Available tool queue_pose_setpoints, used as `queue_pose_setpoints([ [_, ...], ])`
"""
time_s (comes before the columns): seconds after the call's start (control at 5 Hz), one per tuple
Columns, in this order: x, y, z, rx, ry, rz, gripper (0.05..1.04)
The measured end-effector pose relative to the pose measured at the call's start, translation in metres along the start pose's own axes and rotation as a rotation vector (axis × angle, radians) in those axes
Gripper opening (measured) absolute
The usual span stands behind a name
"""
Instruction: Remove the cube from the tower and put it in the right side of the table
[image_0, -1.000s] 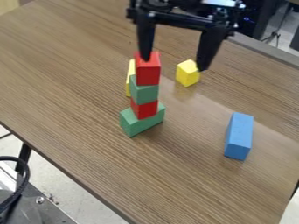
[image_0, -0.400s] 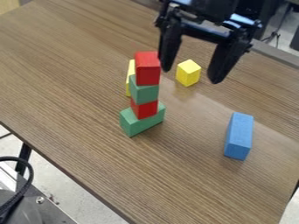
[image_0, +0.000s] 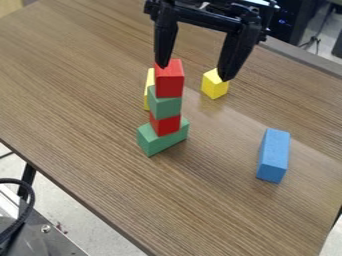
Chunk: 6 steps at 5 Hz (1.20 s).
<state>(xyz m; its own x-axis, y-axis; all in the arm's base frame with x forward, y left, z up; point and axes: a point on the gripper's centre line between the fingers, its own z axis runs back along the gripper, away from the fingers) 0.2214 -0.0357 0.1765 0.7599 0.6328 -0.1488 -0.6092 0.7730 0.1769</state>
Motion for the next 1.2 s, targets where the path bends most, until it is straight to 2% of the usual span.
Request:
queue_pose_setpoints([
  [0.2, 0.007, 0.002, -0.004, -0.001, 0.019, 0.0, 0.999],
  [0.4, 0.018, 0.001, -0.009, -0.014, 0.009, 0.023, 0.999],
  [0.6, 0.038, 0.002, -0.02, -0.081, 0.061, -0.005, 0.999],
  [0.8, 0.049, 0.015, -0.03, -0.127, 0.089, 0.023, 0.999],
  [1.0, 0.055, 0.021, -0.038, -0.153, 0.115, 0.036, 0.999],
  [1.2, 0.056, 0.021, -0.045, -0.132, 0.132, 0.033, 0.999],
])
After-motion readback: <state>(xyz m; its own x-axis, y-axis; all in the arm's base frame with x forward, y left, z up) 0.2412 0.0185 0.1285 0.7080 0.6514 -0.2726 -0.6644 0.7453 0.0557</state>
